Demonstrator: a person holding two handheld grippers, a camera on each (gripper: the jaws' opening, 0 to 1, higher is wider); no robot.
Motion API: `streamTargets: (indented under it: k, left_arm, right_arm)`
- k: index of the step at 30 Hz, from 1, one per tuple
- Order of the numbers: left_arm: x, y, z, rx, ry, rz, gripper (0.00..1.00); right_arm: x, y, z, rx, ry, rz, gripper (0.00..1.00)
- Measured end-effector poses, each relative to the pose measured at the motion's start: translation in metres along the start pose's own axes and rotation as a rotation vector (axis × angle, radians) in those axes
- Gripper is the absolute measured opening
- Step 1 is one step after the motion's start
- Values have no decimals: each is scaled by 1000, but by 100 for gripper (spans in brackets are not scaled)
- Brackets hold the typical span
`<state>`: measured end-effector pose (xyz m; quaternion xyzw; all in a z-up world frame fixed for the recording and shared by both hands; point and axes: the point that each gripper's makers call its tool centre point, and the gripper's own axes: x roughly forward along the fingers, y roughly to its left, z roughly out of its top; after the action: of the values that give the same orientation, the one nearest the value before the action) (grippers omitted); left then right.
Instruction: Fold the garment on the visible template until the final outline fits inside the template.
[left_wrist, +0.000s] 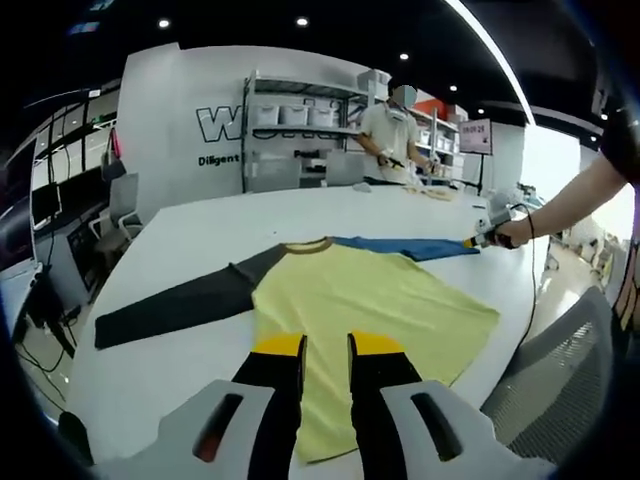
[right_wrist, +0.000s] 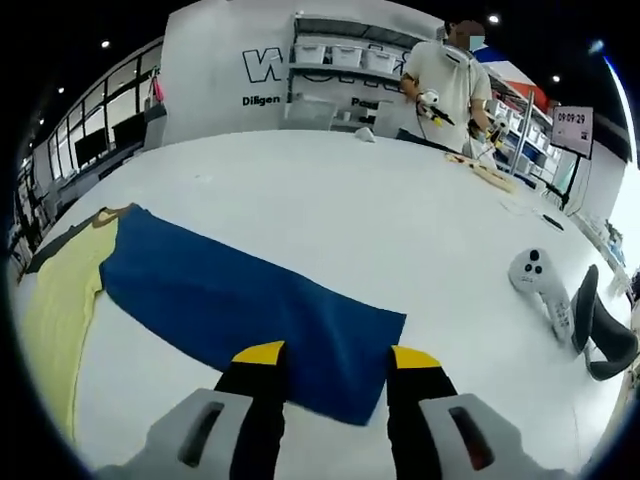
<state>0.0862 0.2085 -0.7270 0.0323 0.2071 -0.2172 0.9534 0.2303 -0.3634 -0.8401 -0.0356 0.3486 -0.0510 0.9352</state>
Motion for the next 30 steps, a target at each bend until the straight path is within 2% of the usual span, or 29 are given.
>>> streamTargets:
  k: [2, 3, 7, 9, 13, 19, 22, 26, 30]
  left_arm:
    - [0, -2, -2, 53, 16, -2, 15]
    - [0, -4, -3, 59, 17, 1, 14]
    - [0, -7, -3, 39, 15, -12, 14]
    - [0, -8, -2, 46, 14, -13, 14]
    - [0, -8, -2, 42, 12, -10, 14]
    - [-1, -5, -2, 37, 14, -1, 14]
    - [-1, -3, -2, 36, 14, 7, 15]
    - [0, -2, -2, 29, 16, 6, 15]
    - [0, -3, -2, 33, 19, -3, 14]
  right_arm:
    - [0, -2, -2, 1, 9, -2, 32]
    - [2, -5, -2, 38, 6, -10, 32]
    - [4, -9, -2, 84, 8, -10, 30]
    - [5, -5, 0, 36, 9, -3, 28]
    - [6, -3, -1, 84, 1, 10, 23]
    - [5, -4, -1, 85, -3, -1, 23]
    - [6, -2, 0, 77, 1, 2, 18]
    - [5, 0, 0, 64, 3, -7, 6]
    - [7, -2, 0, 16, 39, -26, 0]
